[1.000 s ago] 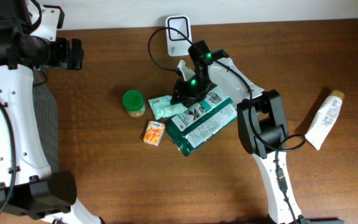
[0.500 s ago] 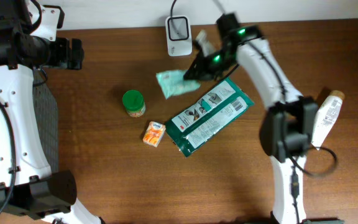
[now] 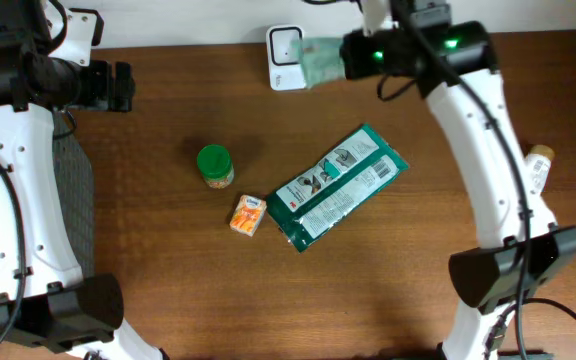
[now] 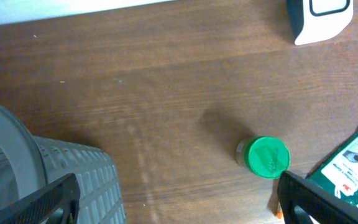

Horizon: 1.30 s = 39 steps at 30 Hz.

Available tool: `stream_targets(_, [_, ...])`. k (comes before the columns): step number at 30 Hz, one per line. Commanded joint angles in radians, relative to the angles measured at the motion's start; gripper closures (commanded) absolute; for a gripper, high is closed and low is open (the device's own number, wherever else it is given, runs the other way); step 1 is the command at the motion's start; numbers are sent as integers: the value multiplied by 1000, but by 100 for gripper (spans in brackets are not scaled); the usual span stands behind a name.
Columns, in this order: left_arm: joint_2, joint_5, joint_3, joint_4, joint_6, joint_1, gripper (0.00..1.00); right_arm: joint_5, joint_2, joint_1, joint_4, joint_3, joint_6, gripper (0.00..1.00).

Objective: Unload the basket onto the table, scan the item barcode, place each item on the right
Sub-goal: 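Hold the wipes pack barcode under the scanner with the right gripper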

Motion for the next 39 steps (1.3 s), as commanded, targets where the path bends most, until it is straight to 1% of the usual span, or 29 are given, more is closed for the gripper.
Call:
stream_targets(1, [-4,11,6,1,9,6,1,424,59,90,195,14,-120,96])
stream_targets(4, [-4,11,6,1,9,6,1,511,187,114,485,14,-407,96])
stream_targets(5, [-4,11,6,1,9,6,1,515,222,114,566,14,-481,96])
stream_targets(6, [-4,11,6,1,9,6,1,515,276,114,702,14,-618,96])
stream_targets(8, [-4,11,6,1,9,6,1,540,352,114,884,14,-781,96])
stream_targets(10, [-4,11,6,1,9,6,1,539,390,114,950,14,-871,96])
stream_targets(11, [-4,11,6,1,9,6,1,531,421,116,983,14,-943,96])
stream_targets(14, [-4,11,6,1,9,6,1,529,473,126,1004,14,-1038,96])
stream_targets(25, [-4,11,6,1,9,6,1,517,494,141,999,14,-1037,96])
stream_targets(28, [-4,11,6,1,9,6,1,517,484,141,990,14,-1022,96])
stream_targets(29, [-4,11,6,1,9,6,1,518,474,141,985,14,-991,96])
stream_targets(31, [-4,11,6,1,9,6,1,517,437,141,946,14,-858,96])
stream_targets(33, [-4,11,6,1,9,6,1,502,381,141,851,14,-734,96])
stream_targets(34, [-4,11,6,1,9,6,1,486,343,141,800,14,-648,96])
stream_targets(36, [-4,11,6,1,9,6,1,393,254,138,697,14,-451,96])
stream_targets(37, [-4,11,6,1,9,6,1,347,221,135,657,14,-378,96])
stream_targets(39, [-4,11,6,1,9,6,1,220,114,119,499,14,-166,96])
